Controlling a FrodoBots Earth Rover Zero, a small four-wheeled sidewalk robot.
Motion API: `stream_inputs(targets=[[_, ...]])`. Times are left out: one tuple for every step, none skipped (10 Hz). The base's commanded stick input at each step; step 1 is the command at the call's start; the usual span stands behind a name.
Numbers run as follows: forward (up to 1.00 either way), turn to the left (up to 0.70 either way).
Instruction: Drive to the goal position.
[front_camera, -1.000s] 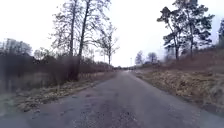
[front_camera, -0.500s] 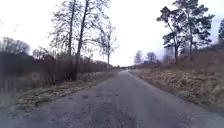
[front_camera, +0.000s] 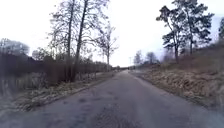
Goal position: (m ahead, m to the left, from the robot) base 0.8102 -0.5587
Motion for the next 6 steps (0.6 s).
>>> stream_inputs(targets=[[0.5,0.01],[0.5,0.01],[0.5,0.01],[0.5,0.01],[0.5,0.01],[0.5,0.01]])
